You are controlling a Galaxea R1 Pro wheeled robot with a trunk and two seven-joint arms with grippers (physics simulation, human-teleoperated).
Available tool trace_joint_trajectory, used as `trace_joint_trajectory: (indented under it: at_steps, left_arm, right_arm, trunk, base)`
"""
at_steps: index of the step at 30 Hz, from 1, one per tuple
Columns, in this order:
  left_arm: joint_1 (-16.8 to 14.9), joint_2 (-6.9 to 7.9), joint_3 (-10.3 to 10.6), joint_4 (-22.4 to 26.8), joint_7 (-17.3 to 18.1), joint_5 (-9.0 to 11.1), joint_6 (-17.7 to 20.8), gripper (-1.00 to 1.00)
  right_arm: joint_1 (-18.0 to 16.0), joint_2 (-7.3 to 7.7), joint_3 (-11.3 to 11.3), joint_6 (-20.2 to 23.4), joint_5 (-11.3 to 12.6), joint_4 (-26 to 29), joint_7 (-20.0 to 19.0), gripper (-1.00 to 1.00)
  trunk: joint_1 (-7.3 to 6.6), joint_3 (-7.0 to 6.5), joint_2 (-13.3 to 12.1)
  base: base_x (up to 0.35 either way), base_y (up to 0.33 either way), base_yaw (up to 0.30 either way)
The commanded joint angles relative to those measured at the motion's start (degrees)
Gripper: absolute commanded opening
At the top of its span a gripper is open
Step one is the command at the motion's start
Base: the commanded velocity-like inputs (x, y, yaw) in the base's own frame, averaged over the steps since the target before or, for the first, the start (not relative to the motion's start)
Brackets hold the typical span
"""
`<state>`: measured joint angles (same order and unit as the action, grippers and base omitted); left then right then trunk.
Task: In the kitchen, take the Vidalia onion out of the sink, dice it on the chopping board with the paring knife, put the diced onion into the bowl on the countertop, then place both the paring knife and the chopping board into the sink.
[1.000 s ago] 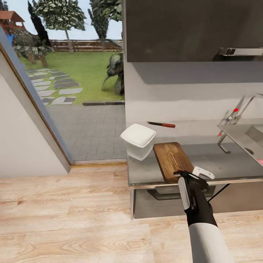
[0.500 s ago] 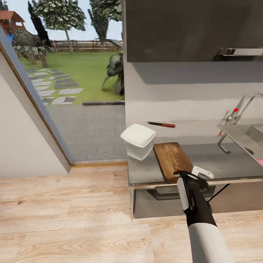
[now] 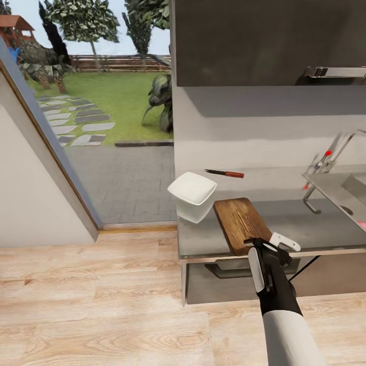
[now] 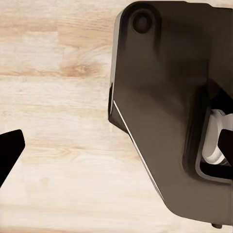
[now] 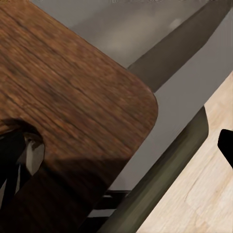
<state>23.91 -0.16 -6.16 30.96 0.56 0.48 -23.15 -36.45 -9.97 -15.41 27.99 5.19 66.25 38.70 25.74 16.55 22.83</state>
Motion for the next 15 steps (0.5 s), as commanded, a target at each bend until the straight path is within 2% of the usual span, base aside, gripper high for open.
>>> trace_joint_trajectory:
  at_steps: [1,10,15]
  left_arm:
    - [0.01,-0.02,-0.08,0.08,0.06,0.05,-0.06,1.0]
    - [0.02,0.05,-0.08,0.06,0.06,0.05,0.02,1.0]
    - [0.01,0.05,-0.08,0.04,0.06,0.05,-0.03,1.0]
  right_arm:
    - [-0.03,-0.02,-0.07,0.46,0.53,0.07,0.35,1.0]
    - [-0.03,-0.02,-0.06,0.52,0.6,0.12,0.41,1.0]
    - [-0.03,-0.02,-0.04,0.77,0.61,0.25,0.41,1.0]
  trunk:
    - [0.04,0.1,0.09]
    - [0.04,0.1,0.09]
    - [0.04,0.1,0.09]
  base:
    - [0.0,0.0,0.0]
    - [-0.006,0.001,0.0]
    - [-0.085,0.073,0.0]
